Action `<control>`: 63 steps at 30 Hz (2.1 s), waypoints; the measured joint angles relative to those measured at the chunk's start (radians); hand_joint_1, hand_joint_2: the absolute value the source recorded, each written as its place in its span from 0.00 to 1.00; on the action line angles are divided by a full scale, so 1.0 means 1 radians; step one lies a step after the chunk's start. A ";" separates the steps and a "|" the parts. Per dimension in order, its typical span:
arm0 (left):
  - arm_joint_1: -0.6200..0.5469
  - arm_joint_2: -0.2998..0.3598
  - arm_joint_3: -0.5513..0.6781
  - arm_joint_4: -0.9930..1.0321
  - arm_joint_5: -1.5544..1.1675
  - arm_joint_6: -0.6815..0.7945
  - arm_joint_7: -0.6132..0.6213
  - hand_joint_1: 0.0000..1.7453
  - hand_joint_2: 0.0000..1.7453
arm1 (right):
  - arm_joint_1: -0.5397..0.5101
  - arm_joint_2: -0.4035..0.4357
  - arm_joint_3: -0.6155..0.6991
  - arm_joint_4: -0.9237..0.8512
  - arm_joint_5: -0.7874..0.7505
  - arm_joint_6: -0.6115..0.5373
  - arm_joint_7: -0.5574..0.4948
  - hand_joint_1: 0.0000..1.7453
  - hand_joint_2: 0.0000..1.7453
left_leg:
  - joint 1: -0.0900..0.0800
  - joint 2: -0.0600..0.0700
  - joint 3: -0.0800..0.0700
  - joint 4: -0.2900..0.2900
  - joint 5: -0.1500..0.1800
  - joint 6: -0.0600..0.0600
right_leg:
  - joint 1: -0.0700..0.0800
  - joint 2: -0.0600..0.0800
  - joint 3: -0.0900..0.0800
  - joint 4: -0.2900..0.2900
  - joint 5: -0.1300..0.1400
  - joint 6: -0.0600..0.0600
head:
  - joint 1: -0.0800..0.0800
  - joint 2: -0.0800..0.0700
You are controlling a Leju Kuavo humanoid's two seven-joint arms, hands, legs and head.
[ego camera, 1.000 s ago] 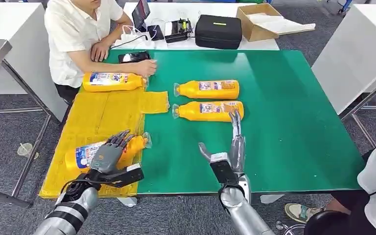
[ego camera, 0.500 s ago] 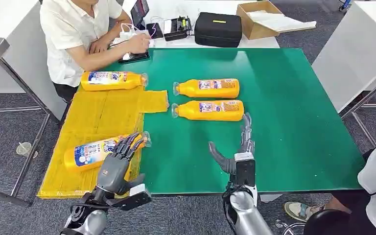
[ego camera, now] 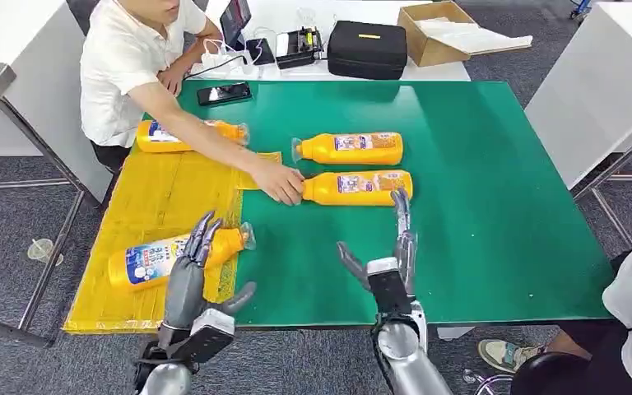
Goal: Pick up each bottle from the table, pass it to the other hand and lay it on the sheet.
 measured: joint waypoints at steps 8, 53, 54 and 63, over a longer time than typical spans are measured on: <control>0.061 -0.062 0.017 -0.022 0.223 -0.055 0.040 0.00 1.00 | -0.083 -0.114 0.012 0.146 0.451 -0.066 0.290 0.00 1.00 | 0.000 -0.001 0.000 0.000 0.000 0.000 | 0.000 0.000 0.001 0.000 0.000 0.000 | 0.000 0.000; 0.073 -0.091 0.010 0.003 0.334 -0.118 0.225 0.00 1.00 | -0.313 -0.243 0.110 0.492 0.671 0.229 0.641 0.00 1.00 | 0.000 0.000 0.001 0.000 0.000 0.000 | 0.000 0.000 0.001 0.000 0.001 0.001 | 0.000 0.000; 0.071 -0.091 0.009 0.004 0.334 -0.119 0.226 0.00 1.00 | -0.319 -0.245 0.110 0.500 0.662 0.245 0.643 0.00 1.00 | 0.000 0.001 0.001 0.000 0.000 0.000 | 0.000 0.000 0.001 0.000 0.001 0.001 | 0.000 0.000; 0.066 -0.091 0.003 0.016 0.341 -0.126 0.227 0.00 1.00 | -0.348 -0.248 0.113 0.541 0.646 0.261 0.642 1.00 1.00 | 0.000 0.000 0.002 0.001 0.000 0.000 | 0.000 0.000 0.002 0.000 0.001 0.001 | 0.000 0.000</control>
